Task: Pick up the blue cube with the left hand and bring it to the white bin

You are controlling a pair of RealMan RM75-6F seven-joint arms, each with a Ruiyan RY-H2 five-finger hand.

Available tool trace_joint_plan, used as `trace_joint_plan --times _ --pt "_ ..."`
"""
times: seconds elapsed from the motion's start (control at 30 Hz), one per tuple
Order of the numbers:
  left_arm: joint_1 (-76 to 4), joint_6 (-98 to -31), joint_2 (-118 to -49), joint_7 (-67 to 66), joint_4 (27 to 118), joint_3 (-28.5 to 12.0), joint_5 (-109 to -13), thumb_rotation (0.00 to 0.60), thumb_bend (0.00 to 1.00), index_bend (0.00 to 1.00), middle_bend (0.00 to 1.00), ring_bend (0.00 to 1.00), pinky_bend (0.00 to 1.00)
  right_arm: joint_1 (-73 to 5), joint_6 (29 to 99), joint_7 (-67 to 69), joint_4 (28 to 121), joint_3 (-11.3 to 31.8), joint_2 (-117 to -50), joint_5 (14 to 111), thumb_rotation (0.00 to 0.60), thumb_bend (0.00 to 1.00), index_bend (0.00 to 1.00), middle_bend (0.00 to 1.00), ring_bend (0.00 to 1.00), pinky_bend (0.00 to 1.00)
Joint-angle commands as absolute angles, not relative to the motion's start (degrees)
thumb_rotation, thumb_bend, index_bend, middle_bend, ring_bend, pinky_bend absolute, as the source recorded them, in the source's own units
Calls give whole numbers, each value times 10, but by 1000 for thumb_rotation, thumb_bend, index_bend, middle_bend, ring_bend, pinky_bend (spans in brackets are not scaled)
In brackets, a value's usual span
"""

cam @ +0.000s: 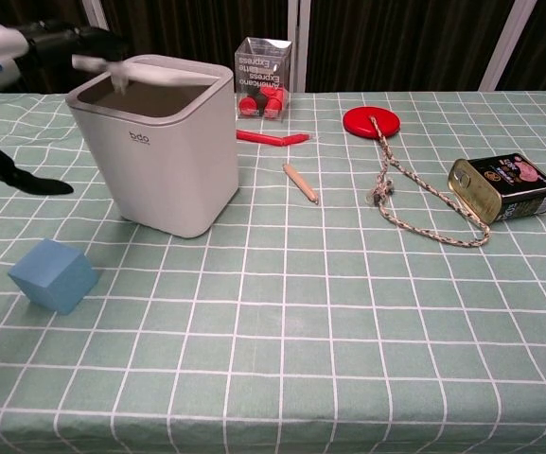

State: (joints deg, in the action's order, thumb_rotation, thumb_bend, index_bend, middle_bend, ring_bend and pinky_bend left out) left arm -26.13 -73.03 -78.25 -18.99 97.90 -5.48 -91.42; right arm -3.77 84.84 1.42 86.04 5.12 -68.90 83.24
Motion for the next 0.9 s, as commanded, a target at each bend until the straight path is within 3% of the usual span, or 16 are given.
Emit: trace_joint_plan --times 0.03,0.23,0.4,0.63,0.9 --pt "-234 -764 -752 -180 1006 -51 -913 600 90 31 67 0 112 -38 847 15 860 51 -689 832 600 257 0 6 0 0" --pt "-201 -750 -701 -132 1031 5 -905 600 90 46 67 0 120 -39 849 16 863 52 -687 835 600 256 0 5 0 0" --pt "-195 -708 -716 -121 1005 40 -897 600 89 52 68 0 148 -40 849 11 870 52 -684 838 600 256 0 4 0 0" --pt "-206 -669 -775 -125 948 48 -901 600 90 75 86 1 204 -40 849 1 880 51 -677 839 600 256 0 3 0 0" --pt "-207 -674 -840 -115 845 40 -904 600 97 154 176 50 258 -41 841 5 878 48 -675 835 600 257 0 3 0 0"
